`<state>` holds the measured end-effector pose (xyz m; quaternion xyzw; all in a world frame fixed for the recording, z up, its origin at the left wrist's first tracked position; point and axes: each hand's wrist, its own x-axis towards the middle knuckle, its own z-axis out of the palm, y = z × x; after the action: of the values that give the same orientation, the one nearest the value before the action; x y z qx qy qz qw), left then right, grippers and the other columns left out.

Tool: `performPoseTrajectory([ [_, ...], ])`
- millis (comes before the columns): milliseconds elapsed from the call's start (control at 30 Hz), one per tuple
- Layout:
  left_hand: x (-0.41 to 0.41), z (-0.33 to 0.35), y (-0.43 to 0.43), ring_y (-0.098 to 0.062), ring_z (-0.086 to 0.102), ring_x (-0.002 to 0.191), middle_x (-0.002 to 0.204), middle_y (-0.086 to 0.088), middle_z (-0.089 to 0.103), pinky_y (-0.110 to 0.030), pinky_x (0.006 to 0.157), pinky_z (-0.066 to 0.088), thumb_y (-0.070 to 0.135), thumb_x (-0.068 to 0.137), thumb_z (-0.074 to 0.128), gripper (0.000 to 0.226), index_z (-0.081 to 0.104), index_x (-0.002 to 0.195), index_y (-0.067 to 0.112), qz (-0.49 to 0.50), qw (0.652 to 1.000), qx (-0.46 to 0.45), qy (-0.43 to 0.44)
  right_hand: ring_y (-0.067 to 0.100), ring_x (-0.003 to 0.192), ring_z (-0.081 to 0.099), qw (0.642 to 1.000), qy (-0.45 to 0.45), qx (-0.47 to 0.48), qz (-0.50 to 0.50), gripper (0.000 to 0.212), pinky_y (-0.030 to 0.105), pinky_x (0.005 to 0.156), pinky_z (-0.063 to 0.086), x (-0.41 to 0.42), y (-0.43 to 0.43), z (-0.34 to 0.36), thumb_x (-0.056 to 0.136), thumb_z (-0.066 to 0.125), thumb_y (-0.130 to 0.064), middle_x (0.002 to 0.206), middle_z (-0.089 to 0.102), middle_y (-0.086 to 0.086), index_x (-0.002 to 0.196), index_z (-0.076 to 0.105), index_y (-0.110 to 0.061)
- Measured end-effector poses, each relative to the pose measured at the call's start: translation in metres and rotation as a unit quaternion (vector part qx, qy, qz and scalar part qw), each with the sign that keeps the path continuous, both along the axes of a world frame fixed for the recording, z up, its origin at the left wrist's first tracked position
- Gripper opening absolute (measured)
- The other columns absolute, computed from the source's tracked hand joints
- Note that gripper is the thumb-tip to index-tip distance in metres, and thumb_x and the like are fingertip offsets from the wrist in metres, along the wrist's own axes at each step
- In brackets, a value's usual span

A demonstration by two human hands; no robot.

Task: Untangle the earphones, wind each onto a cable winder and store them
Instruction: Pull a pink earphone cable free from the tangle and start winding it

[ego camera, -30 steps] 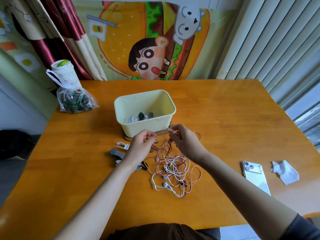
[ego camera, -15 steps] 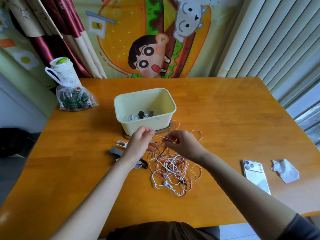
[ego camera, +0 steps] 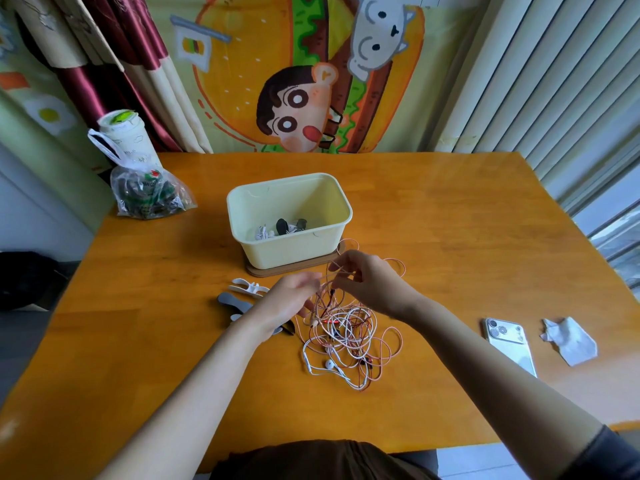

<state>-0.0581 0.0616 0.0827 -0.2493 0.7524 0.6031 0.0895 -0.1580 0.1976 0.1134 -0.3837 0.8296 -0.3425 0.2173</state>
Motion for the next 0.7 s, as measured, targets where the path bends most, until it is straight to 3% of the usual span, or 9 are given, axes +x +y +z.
performPoseTrajectory([
  [100,0.0015,0.0031,0.0028,-0.011,0.056,0.083,0.101,0.004,0.065,-0.013,0.065,0.046,0.027,0.098,0.051,0.017,0.062,0.109,0.020,-0.002,1.000,0.001,0.019,0.004,0.074,0.054,1.000,-0.004,0.004,-0.001,0.023,0.009,0.062,0.042,-0.0014,0.0025,-0.0002,0.089,0.062,-0.009,0.093,0.060,-0.002,0.111,0.059,-0.008],
  [167,0.0016,0.0026,0.0017,-0.009,0.056,0.079,0.094,0.005,0.063,-0.013,0.065,0.046,0.025,0.096,0.056,0.007,0.062,0.099,0.023,0.010,0.999,-0.023,0.025,-0.003,0.068,0.051,1.000,-0.006,0.007,-0.001,0.023,0.006,0.058,0.041,-0.0024,0.0047,-0.0009,0.089,0.062,-0.008,0.091,0.058,-0.004,0.112,0.058,-0.006],
  [300,0.0026,0.0013,-0.0012,-0.014,0.057,0.082,0.100,-0.009,0.065,-0.025,0.075,0.049,0.025,0.093,0.061,0.003,0.063,0.094,0.026,0.031,0.998,-0.042,0.042,-0.004,0.067,0.051,1.000,-0.010,0.008,0.000,0.025,0.005,0.057,0.040,-0.0012,0.0066,-0.0029,0.088,0.064,-0.010,0.090,0.059,-0.004,0.112,0.057,-0.007],
  [400,0.0036,0.0049,0.0012,-0.012,0.057,0.082,0.099,-0.004,0.066,-0.032,0.081,0.050,0.033,0.091,0.062,0.002,0.064,0.090,0.034,0.018,0.997,-0.045,0.054,-0.007,0.063,0.052,1.000,-0.012,0.001,-0.001,0.027,0.006,0.057,0.041,-0.0001,0.0055,-0.0028,0.087,0.066,-0.011,0.089,0.059,-0.005,0.112,0.058,-0.008],
  [567,0.0030,0.0061,0.0041,-0.013,0.058,0.081,0.091,0.004,0.068,-0.020,0.067,0.049,0.025,0.090,0.064,0.004,0.067,0.089,0.027,0.020,0.997,-0.037,0.066,-0.004,0.067,0.054,1.000,-0.019,-0.008,0.006,0.026,0.006,0.057,0.042,0.0018,0.0044,-0.0004,0.087,0.065,-0.013,0.091,0.062,-0.005,0.112,0.058,-0.010],
  [700,0.0047,0.0081,0.0030,-0.017,0.065,0.071,0.091,-0.010,0.068,-0.015,0.060,0.052,0.008,0.091,0.061,0.008,0.067,0.087,0.013,0.072,0.994,0.034,0.079,-0.011,0.058,0.052,1.000,-0.024,-0.015,-0.003,0.025,0.006,0.054,0.040,0.0024,0.0068,-0.0018,0.087,0.065,-0.011,0.080,0.056,-0.012,0.111,0.057,-0.009],
])
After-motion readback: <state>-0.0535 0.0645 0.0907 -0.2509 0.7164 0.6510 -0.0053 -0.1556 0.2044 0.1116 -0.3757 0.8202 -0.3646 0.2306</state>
